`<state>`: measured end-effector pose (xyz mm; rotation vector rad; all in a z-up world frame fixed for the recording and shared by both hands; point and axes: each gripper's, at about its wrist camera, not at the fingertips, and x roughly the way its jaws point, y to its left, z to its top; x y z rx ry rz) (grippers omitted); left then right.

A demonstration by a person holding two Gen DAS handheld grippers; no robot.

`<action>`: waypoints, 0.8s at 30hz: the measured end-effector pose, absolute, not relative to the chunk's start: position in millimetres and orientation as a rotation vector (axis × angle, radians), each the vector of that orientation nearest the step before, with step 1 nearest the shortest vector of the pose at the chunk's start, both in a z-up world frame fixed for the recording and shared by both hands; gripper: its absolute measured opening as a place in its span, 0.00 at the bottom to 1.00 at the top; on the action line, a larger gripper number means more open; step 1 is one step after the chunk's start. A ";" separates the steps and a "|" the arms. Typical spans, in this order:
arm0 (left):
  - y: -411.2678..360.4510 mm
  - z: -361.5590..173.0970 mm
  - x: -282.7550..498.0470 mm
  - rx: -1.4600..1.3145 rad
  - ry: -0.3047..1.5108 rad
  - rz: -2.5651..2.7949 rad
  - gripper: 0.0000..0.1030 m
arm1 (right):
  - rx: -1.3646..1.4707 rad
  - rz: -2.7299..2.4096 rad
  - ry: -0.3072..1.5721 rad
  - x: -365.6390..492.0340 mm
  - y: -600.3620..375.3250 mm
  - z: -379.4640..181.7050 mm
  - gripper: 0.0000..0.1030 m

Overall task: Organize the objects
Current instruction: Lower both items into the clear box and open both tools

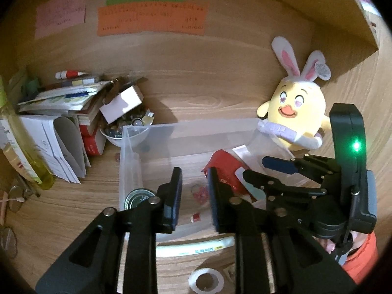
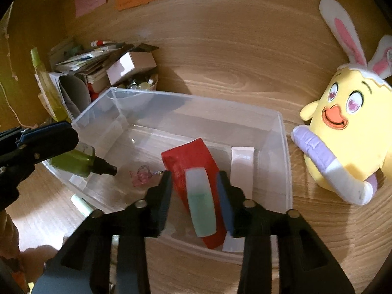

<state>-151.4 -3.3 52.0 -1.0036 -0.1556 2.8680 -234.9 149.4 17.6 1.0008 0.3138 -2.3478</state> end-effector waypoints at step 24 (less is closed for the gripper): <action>-23.0 81.7 -61.7 -0.851 -0.111 2.981 0.87 | 0.773 -2.387 0.300 -151.2 181.4 59.6 0.79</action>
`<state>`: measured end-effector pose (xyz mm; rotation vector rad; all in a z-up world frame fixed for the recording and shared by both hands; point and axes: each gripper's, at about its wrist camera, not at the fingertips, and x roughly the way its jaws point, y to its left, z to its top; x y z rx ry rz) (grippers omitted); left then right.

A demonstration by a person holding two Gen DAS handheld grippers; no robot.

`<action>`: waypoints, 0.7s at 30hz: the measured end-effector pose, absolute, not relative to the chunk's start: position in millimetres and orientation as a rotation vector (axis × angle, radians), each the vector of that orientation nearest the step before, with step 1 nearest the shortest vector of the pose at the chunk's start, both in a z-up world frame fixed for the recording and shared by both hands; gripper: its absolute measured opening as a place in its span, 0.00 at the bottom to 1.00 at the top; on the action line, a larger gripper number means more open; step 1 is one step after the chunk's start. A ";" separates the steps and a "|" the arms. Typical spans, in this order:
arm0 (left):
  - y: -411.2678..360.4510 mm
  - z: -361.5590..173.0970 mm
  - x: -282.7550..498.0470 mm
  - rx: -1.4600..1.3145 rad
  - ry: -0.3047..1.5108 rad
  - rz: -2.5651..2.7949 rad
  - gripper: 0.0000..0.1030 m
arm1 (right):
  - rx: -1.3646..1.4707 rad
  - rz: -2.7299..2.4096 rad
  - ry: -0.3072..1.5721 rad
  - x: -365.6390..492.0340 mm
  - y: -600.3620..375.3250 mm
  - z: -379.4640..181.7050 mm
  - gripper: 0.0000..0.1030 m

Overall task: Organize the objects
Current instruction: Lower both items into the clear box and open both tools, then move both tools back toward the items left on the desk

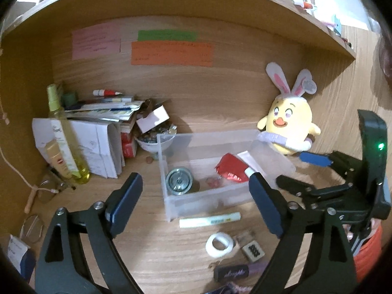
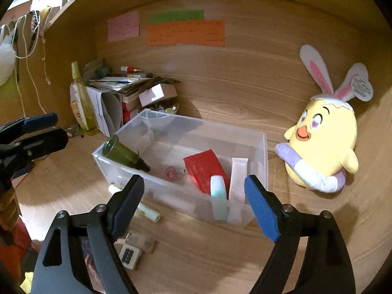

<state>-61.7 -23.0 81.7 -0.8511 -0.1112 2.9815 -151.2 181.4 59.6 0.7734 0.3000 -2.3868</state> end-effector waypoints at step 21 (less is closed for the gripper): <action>-18.9 3.3 -15.0 -1.171 -0.044 2.852 0.87 | 0.858 -2.269 0.330 -98.4 187.7 13.8 0.79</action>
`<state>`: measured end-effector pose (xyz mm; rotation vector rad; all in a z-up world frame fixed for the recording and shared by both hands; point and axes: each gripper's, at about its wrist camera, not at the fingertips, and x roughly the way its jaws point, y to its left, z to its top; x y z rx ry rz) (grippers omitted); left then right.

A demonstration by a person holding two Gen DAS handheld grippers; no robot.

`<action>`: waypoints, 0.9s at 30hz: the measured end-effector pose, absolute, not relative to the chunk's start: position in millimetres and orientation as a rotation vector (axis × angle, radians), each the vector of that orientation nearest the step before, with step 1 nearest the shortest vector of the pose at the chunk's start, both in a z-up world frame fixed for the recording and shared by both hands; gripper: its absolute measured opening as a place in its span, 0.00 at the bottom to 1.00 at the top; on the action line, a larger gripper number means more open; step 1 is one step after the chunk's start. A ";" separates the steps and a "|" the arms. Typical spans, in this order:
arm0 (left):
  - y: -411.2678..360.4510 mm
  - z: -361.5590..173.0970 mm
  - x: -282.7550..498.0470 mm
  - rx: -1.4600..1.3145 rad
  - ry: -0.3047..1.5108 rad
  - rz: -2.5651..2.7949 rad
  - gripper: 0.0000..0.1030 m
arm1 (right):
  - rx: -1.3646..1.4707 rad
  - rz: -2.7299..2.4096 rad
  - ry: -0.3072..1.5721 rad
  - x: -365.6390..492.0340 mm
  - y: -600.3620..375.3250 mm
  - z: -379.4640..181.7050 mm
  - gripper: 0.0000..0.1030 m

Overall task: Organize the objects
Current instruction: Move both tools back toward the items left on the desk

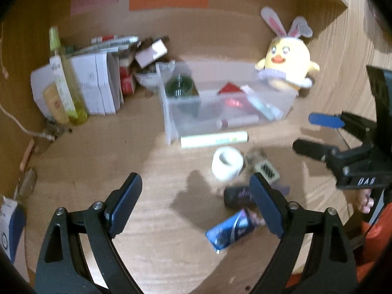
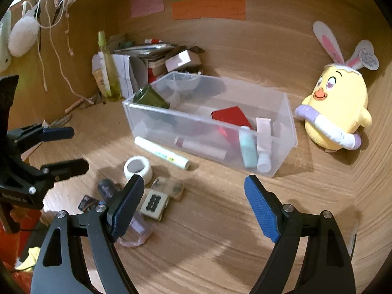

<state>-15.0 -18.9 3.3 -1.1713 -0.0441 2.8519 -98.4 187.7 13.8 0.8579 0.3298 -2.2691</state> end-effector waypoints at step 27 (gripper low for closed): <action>-6.0 -41.9 -4.8 -1.335 0.023 2.684 0.87 | 0.888 -2.123 0.378 -74.1 168.7 -2.8 0.79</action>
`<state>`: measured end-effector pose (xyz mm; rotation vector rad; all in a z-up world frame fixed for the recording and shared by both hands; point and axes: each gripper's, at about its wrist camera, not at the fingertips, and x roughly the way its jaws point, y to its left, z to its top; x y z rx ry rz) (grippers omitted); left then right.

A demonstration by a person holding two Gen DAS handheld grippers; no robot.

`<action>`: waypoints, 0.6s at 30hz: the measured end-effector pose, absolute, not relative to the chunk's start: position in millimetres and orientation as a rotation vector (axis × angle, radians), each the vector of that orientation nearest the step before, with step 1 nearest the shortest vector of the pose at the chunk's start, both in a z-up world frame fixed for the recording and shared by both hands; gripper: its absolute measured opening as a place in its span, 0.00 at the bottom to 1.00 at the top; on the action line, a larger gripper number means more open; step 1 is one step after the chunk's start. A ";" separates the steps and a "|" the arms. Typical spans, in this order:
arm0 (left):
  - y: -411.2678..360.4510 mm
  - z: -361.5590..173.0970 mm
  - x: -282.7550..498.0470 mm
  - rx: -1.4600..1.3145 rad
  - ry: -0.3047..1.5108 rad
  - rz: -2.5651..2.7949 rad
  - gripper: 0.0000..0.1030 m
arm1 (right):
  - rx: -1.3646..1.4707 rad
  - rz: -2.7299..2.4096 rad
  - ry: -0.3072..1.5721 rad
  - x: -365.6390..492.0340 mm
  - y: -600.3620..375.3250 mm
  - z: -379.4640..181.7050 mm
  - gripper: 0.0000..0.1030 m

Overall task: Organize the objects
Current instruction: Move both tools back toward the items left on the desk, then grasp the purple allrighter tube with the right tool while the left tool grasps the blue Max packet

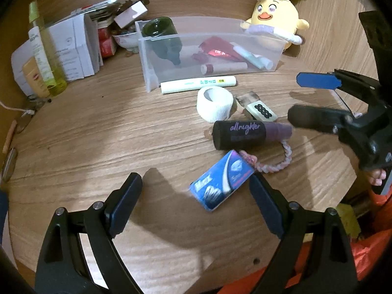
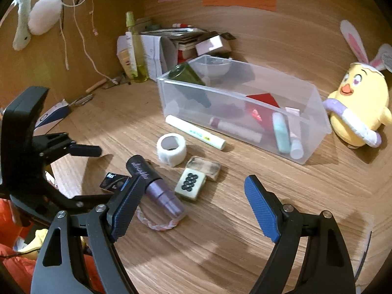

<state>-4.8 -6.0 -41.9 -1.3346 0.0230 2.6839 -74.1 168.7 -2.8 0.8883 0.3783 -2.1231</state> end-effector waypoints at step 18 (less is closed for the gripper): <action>-27.9 -38.1 2.3 -1.295 -0.011 2.751 0.35 | 0.899 -1.982 0.506 -66.6 123.2 -16.3 0.37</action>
